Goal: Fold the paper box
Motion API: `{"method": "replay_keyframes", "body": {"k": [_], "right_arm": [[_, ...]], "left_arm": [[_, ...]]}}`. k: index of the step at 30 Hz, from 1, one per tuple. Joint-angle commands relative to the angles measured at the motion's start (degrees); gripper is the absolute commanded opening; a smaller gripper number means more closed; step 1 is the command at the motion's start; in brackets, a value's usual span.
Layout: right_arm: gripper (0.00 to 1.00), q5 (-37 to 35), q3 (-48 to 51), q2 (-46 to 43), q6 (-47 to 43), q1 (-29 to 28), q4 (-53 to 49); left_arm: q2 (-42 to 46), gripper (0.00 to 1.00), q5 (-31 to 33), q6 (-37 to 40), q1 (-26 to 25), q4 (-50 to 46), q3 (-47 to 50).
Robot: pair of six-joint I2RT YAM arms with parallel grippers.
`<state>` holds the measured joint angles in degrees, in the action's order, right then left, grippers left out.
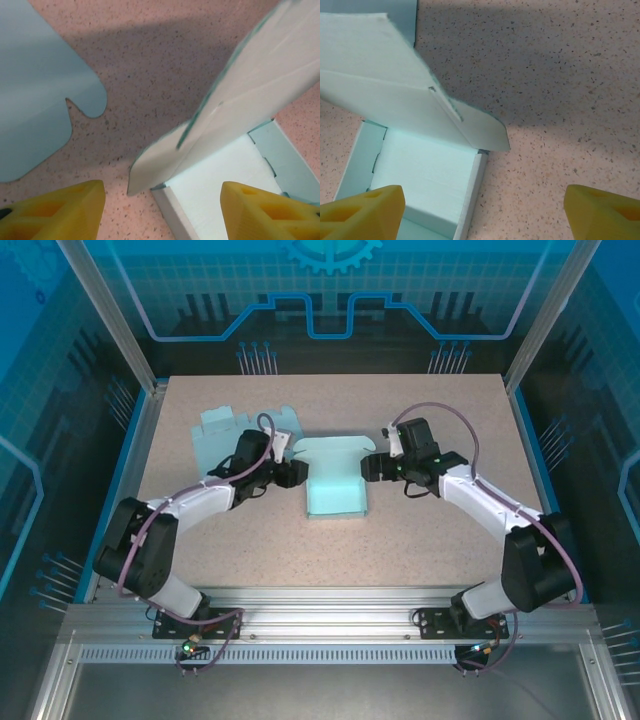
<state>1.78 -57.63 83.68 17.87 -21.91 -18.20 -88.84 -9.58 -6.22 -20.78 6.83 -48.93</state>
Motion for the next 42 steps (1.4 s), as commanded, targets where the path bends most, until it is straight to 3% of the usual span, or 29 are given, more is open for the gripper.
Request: {"method": "replay_keyframes", "body": {"k": [1, 14, 18, 26, 35, 42], "right_arm": [[0.84, 3.2, -2.0, 1.7, -1.8, 1.0, 3.3], [0.84, 6.1, -4.8, 8.3, -3.2, 1.6, 6.0], [0.84, 8.1, -4.8, 9.1, -3.5, 1.6, 7.8], [0.76, 9.8, -4.6, 8.9, -3.2, 1.6, 8.8], [0.61, 8.6, -2.9, 6.5, -3.0, 0.6, 9.1], [0.40, 6.2, -2.4, 4.9, -2.8, -0.9, 9.4]], "left_arm": [[-1.8, 0.61, -1.7, 1.7, 0.6, 1.4, -2.5], [-4.4, 0.41, -1.8, 2.5, 0.6, 0.4, -5.1], [-4.7, 0.39, -1.8, 2.5, 0.6, 0.3, -5.3], [-5.4, 0.31, -1.9, 2.2, 0.6, 0.7, -5.8], [-5.1, 0.20, -2.6, 0.6, -0.1, 2.1, -6.3], [-4.0, 0.14, 0.0, -1.5, -2.6, 4.0, -6.4]]}}
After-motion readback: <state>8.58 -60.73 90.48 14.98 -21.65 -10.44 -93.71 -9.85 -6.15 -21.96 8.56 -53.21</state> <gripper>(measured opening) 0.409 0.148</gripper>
